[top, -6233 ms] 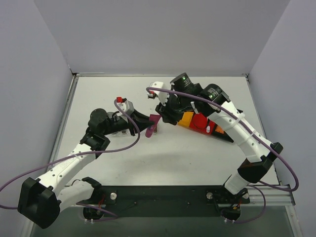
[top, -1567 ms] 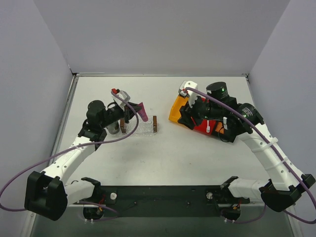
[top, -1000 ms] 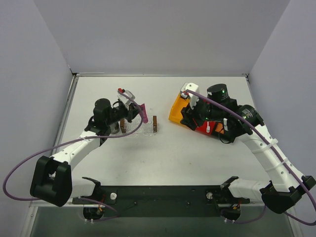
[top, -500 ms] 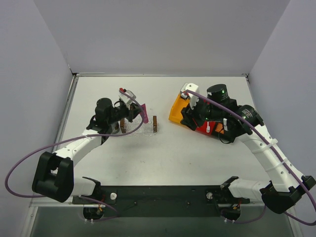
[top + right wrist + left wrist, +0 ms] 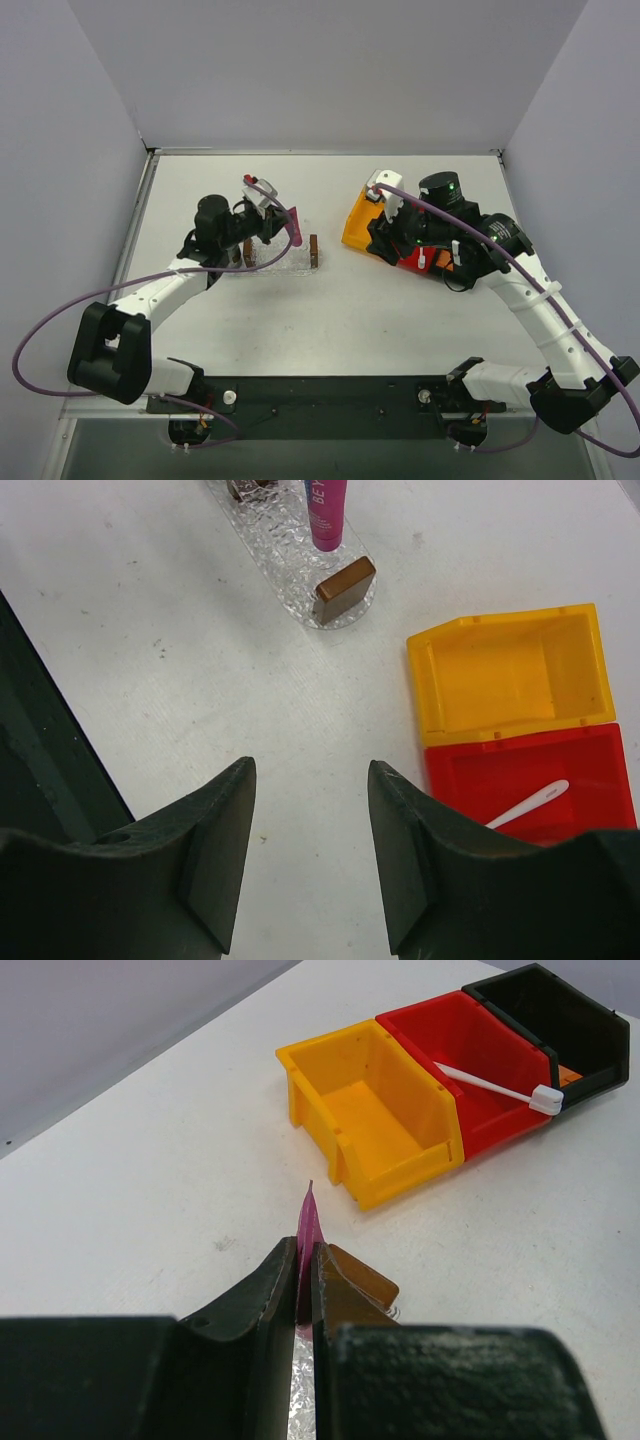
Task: Prepare toiletry sets of a toothbrush and toothpaste on the tray
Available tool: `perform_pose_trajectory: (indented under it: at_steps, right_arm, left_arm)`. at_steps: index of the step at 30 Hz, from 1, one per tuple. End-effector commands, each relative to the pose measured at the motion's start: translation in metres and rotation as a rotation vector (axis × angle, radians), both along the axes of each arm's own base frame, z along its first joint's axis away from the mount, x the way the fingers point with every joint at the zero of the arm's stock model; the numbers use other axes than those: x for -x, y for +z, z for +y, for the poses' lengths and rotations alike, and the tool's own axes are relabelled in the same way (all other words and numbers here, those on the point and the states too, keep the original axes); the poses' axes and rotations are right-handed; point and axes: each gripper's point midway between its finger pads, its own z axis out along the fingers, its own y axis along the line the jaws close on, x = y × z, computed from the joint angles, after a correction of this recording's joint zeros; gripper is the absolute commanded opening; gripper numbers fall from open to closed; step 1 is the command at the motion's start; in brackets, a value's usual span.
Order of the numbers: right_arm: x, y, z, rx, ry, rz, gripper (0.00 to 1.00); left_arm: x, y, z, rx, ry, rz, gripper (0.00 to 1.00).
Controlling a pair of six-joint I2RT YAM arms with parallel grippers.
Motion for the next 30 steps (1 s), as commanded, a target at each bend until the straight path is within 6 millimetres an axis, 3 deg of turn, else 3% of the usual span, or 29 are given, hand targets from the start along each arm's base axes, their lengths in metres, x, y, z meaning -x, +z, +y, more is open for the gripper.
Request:
perform_pose_trajectory:
  at_steps: [1,30]
  right_arm:
    - [0.001,0.004,-0.004,-0.007,-0.005,-0.026,0.44]
    - [-0.001,0.003,-0.006,-0.005,-0.009,-0.029,0.44]
  left_arm:
    - [-0.006,0.039,-0.009,0.032,-0.035,-0.127,0.00]
    - [-0.004,0.019,-0.015,-0.008,-0.058,-0.093,0.00]
